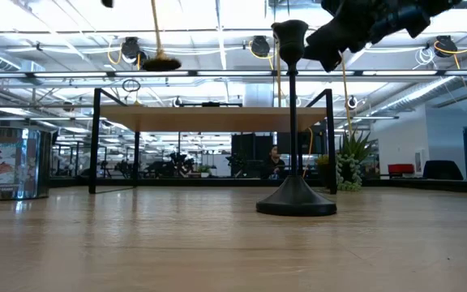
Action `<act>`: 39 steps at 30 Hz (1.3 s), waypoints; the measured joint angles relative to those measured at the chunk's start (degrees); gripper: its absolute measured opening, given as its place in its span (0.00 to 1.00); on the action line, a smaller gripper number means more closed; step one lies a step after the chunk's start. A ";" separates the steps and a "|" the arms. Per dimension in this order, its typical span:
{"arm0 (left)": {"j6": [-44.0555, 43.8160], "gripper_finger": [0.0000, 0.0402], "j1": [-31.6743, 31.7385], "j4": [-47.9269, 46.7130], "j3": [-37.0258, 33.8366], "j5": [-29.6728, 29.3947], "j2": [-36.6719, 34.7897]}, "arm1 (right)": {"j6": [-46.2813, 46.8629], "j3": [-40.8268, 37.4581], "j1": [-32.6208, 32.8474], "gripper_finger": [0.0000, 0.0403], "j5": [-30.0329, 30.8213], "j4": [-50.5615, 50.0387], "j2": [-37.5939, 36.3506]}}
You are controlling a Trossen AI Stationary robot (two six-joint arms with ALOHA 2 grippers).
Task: Pick & Place candle stick holders
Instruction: Put the gold candle holder on the shelf
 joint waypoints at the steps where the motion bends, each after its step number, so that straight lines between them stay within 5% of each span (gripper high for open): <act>1: 1.22 0.05 1.22 -1.12 0.62 -2.57 -0.38 | -0.01 -0.99 0.00 0.44 0.00 1.98 0.00; 5: 2.94 0.05 8.11 -3.73 1.42 -4.79 -0.30 | -0.01 -4.76 0.00 0.44 0.00 13.17 0.00; 10: -0.93 0.03 18.85 -6.24 1.40 2.27 2.20 | 0.01 -8.09 0.00 0.43 -0.03 23.77 0.00; 19: -3.14 0.04 32.79 -5.44 1.40 9.52 7.10 | 0.01 -8.60 0.00 0.43 -0.07 24.85 0.00; 29: -4.89 0.08 39.72 -2.09 1.45 12.08 12.59 | -0.01 -8.60 0.00 0.43 -0.07 24.45 0.00; 39: -4.45 0.11 40.22 -5.93 1.38 12.72 12.88 | -0.14 -8.60 0.00 0.43 -0.07 24.43 0.00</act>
